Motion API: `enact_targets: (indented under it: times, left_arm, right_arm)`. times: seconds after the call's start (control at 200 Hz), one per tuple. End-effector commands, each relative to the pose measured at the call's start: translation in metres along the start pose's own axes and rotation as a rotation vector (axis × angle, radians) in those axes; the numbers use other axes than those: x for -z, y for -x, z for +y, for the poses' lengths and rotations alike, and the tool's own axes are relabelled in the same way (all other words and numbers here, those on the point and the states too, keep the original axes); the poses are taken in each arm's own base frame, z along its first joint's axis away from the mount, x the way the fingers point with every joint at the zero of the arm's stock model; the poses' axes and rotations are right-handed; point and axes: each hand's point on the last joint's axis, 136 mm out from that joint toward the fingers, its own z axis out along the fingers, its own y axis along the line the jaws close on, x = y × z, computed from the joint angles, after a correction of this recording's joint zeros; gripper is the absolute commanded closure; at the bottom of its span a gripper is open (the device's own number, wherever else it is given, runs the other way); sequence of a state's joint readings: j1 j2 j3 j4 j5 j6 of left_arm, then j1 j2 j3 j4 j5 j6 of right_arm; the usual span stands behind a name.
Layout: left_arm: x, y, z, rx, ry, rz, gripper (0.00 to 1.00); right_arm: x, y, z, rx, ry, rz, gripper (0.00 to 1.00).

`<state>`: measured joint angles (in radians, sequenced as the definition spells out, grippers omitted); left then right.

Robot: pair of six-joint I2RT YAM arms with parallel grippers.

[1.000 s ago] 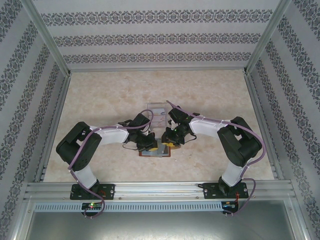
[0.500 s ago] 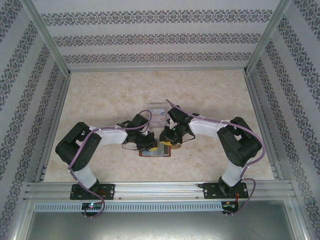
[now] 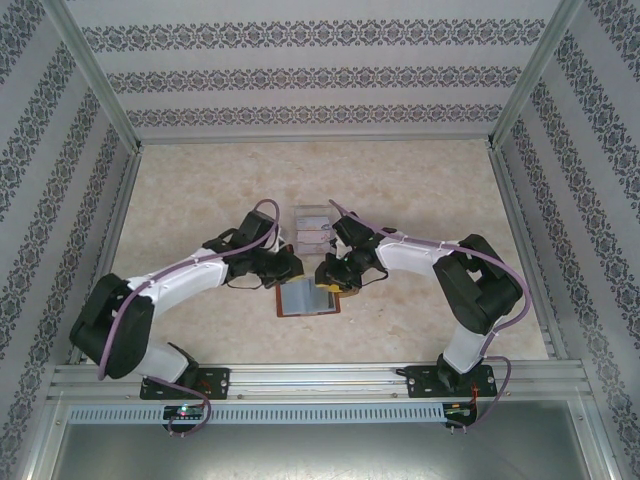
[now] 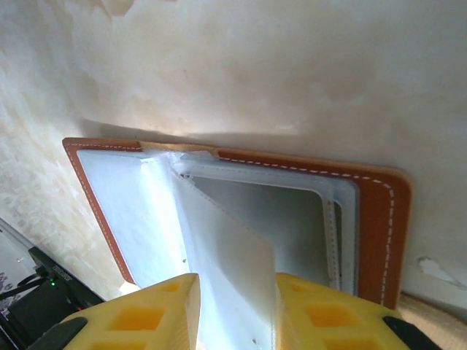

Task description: Take the credit cards out of the card holder

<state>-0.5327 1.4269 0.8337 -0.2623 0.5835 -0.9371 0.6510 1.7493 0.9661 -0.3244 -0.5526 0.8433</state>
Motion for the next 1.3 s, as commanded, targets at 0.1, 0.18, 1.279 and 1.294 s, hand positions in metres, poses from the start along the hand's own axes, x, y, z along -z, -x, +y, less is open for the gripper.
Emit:
enact_targets:
  times: [0.1,0.18,1.279,1.294]
  left_arm:
    - [0.028,0.004,0.021,-0.004,0.095,-0.036,1.00]
    - [0.030,0.005,0.024,0.001,0.100,-0.042,1.00]
    - [0.038,0.002,0.034,0.019,0.100,-0.052,1.00]
    - [0.038,0.002,0.034,0.018,0.100,-0.053,1.00]
  right_arm:
    - [-0.001,-0.003,0.027,0.030,0.055,0.020,0.65]
    - [-0.004,-0.004,0.032,0.041,0.055,0.026,0.65]
    - [-0.048,-0.008,0.076,0.118,0.066,0.113,0.62]
    - [-0.049,-0.008,0.076,0.119,0.068,0.114,0.61]
